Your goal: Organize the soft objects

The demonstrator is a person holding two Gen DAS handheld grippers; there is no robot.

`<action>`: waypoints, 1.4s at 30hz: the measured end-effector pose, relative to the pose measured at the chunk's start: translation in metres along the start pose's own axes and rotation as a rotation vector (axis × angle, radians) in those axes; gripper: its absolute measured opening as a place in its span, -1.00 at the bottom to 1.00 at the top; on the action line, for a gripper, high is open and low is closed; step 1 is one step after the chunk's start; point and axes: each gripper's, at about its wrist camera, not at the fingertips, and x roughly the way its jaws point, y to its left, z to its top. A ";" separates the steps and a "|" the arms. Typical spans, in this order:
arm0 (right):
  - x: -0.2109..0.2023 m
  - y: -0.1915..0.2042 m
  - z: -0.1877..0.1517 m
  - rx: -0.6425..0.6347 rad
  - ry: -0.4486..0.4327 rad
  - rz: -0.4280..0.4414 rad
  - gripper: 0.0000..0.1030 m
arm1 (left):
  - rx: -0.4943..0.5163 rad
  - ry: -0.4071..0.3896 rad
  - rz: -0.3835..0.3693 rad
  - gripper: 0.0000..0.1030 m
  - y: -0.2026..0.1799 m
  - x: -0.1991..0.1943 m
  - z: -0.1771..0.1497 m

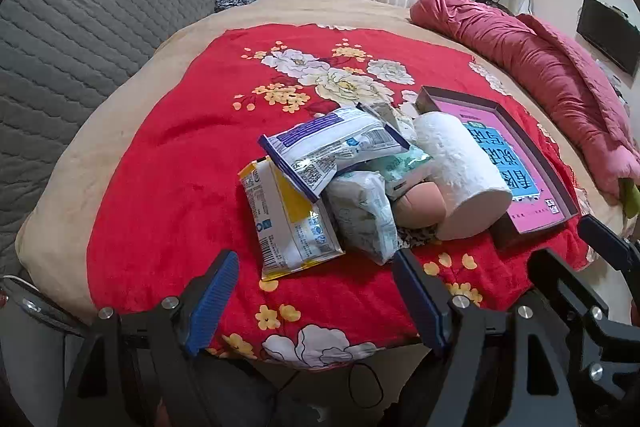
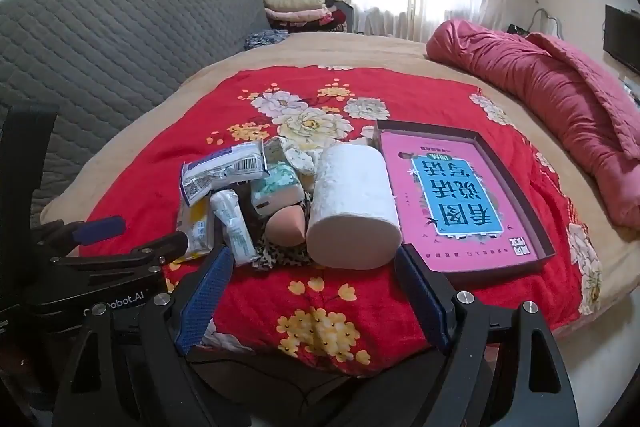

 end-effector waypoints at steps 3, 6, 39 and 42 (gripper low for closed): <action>-0.001 0.000 0.000 -0.003 -0.001 0.000 0.63 | 0.007 -0.004 -0.004 0.52 -0.001 -0.001 0.000; -0.002 0.001 0.000 -0.009 -0.003 -0.002 0.63 | 0.009 -0.011 -0.006 0.52 -0.003 -0.004 0.000; -0.002 -0.002 0.000 0.000 -0.002 -0.008 0.63 | 0.003 -0.014 -0.008 0.52 -0.007 -0.006 -0.002; -0.003 -0.002 0.000 -0.003 -0.003 -0.008 0.63 | 0.002 -0.015 -0.009 0.52 -0.007 -0.007 -0.002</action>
